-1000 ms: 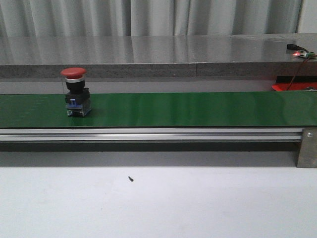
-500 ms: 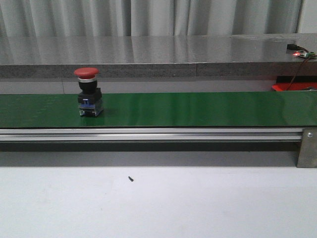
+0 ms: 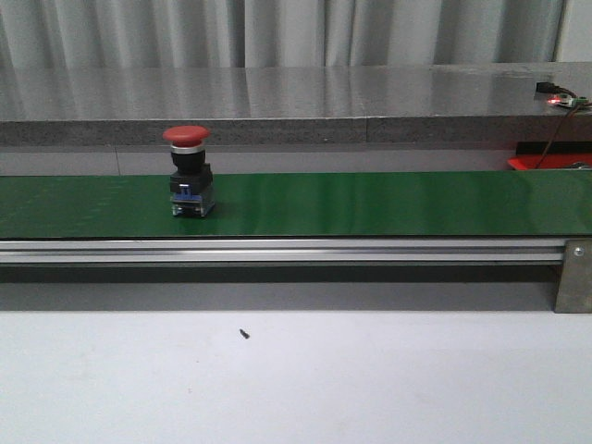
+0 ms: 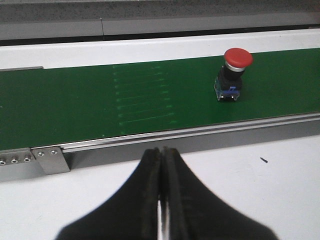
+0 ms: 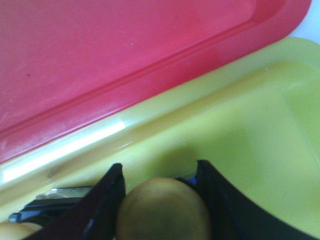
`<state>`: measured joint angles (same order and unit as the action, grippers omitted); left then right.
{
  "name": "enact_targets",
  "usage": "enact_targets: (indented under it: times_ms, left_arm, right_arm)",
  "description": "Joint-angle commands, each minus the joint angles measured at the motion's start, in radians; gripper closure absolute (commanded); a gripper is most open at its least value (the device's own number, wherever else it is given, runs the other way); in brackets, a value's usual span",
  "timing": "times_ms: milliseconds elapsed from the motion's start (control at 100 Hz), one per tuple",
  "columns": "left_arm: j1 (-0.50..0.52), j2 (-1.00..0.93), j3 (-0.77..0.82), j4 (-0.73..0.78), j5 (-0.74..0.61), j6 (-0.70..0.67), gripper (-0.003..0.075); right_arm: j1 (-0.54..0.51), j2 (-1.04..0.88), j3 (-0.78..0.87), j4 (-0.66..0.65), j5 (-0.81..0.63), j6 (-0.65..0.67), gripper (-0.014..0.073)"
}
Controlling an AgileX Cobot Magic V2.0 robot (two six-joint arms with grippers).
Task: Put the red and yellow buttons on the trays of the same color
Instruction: 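Carry the yellow button into the yellow tray and open the right gripper, then move the right gripper back over the red button on the belt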
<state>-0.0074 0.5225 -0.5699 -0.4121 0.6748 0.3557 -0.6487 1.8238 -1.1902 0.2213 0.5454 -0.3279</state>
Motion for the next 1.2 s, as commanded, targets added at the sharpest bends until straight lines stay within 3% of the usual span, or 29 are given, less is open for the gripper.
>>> enact_targets:
  times_ms: [0,120,200,530,870,1010,1190]
  left_arm:
    - [-0.007,0.003,-0.029,-0.032,-0.062,0.001,0.074]
    - [-0.007,0.003,-0.029,-0.032,-0.062,0.001,0.074]
    - [-0.007,0.003,-0.029,-0.032,-0.062,0.001,0.074]
    - [-0.007,0.003,-0.029,-0.032,-0.062,0.001,0.074]
    - [-0.007,0.003,-0.029,-0.032,-0.062,0.001,0.074]
    - [-0.007,0.003,-0.029,-0.032,-0.062,0.001,0.074]
    - [-0.007,0.003,-0.029,-0.032,-0.062,0.001,0.074]
  right_arm:
    - [-0.004,-0.043,-0.025,0.001,-0.042,0.0,0.0358]
    - [-0.004,-0.043,-0.025,0.001,-0.043,0.0,0.0167]
    - [-0.004,-0.043,-0.026,0.001,-0.048,-0.001,0.0102]
    - [-0.004,-0.086,-0.028,-0.013,-0.05,-0.003,0.0107]
    - [0.028,-0.268,-0.028,-0.026,-0.044,-0.003,0.0107]
    - [0.097,-0.333,-0.028,-0.026,-0.026,-0.011,0.0107]
    - [0.276,-0.382,-0.028,-0.056,0.001,-0.03,0.0107]
